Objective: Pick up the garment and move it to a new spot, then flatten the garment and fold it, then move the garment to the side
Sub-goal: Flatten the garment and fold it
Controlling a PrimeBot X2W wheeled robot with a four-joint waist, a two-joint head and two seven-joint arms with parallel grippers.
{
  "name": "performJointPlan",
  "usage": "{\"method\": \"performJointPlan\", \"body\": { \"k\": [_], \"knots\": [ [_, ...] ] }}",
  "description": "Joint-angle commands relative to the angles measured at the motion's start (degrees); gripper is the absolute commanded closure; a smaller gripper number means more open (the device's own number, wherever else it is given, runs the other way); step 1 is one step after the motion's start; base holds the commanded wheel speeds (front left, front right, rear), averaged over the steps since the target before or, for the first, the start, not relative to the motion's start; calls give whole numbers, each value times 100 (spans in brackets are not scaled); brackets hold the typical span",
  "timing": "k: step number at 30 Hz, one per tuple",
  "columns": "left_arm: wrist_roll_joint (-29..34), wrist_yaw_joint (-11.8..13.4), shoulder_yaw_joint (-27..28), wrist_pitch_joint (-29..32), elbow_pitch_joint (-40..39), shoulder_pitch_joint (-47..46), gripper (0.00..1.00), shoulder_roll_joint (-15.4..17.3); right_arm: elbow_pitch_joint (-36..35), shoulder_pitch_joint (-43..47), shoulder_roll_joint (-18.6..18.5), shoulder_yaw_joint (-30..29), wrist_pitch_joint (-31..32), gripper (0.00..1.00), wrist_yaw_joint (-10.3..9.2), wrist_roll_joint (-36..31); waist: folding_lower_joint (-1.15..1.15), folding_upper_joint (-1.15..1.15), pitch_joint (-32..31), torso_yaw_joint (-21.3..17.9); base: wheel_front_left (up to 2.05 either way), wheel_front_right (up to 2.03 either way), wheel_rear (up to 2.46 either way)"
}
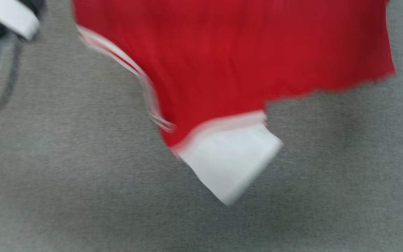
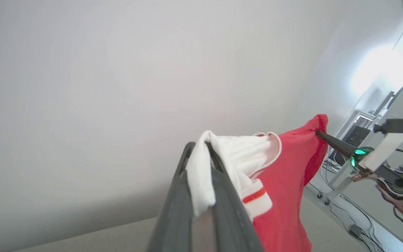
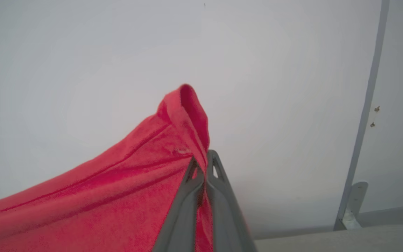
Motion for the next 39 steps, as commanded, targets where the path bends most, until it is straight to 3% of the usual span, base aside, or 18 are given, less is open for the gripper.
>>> {"method": "performJointPlan", "body": {
  "k": [1, 4, 11, 19, 25, 31, 37, 39],
  "knots": [
    [28, 13, 89, 19, 158, -311, 100, 17, 112, -214, 82, -125, -163, 100, -4, -49, 0, 0, 102, -134, 0, 0, 0],
    [67, 13, 198, 0, 524, -888, 100, 37, 342, -641, 354, -406, -515, 100, -4, -5, 0, 0, 147, -281, 0, 0, 0],
    [-32, 14, 460, -381, 846, -1819, 100, -160, 583, -1236, 550, -576, -1407, 100, -4, -258, 0, 0, 184, -371, 0, 0, 0],
    [-383, 13, 207, -531, 164, -1036, 100, -133, 1021, -740, 411, -202, -1417, 100, -3, -231, 0, 0, 209, -290, 0, 0, 0],
    [-495, 13, -96, -764, -753, 726, 100, -195, 727, 611, 236, 564, -1204, 100, -3, 377, 0, 0, -59, -148, 0, 0, 0],
    [-239, 13, 254, -812, -1302, 2754, 100, -536, -532, 2591, -163, 1274, -683, 100, -3, 1245, 0, 0, -299, -6, 0, 0, 0],
    [306, 13, 606, -812, -1618, 4139, 100, -857, -2223, 4635, -486, 1224, 105, 100, -2, 1802, 0, 0, -468, 170, 0, 0, 0],
    [348, 13, 653, -812, -1662, 4342, 100, -880, -2496, 4965, -482, 1145, 247, 100, -3, 1862, 0, 0, -497, 190, 0, 0, 0]
  ]
}}
